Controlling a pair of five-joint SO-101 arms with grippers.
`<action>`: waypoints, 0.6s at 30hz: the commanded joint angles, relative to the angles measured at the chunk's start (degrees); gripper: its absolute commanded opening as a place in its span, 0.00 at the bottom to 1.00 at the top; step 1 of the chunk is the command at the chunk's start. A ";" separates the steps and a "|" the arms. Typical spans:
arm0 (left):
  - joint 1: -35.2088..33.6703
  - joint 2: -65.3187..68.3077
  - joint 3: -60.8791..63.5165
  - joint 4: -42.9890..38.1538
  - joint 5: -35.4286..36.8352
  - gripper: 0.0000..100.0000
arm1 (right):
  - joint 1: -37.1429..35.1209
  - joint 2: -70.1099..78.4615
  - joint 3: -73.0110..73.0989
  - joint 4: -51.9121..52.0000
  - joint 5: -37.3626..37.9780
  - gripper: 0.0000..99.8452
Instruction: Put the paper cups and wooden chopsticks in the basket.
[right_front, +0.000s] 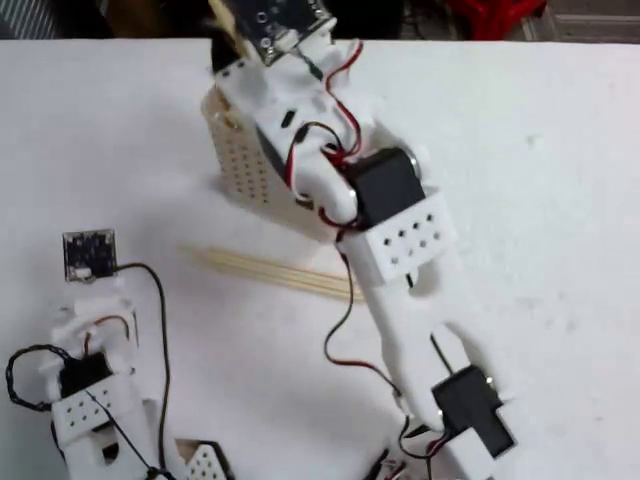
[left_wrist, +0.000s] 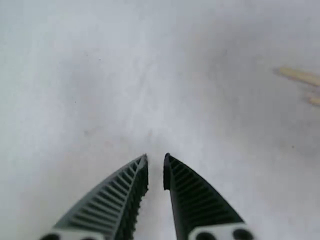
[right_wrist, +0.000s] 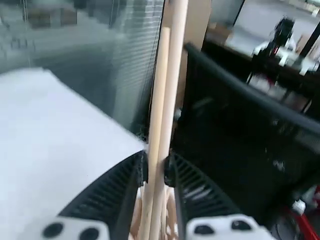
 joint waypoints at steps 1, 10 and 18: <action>0.66 -0.75 -0.18 -1.32 -0.53 0.08 | -1.36 0.04 -3.08 -7.60 -2.29 0.02; 0.66 -0.75 -0.18 -1.32 -0.53 0.08 | 0.75 7.96 2.55 -24.57 -4.13 0.02; 0.66 -0.75 -0.18 -1.32 -0.53 0.08 | 1.98 12.44 5.45 -22.55 -4.66 0.02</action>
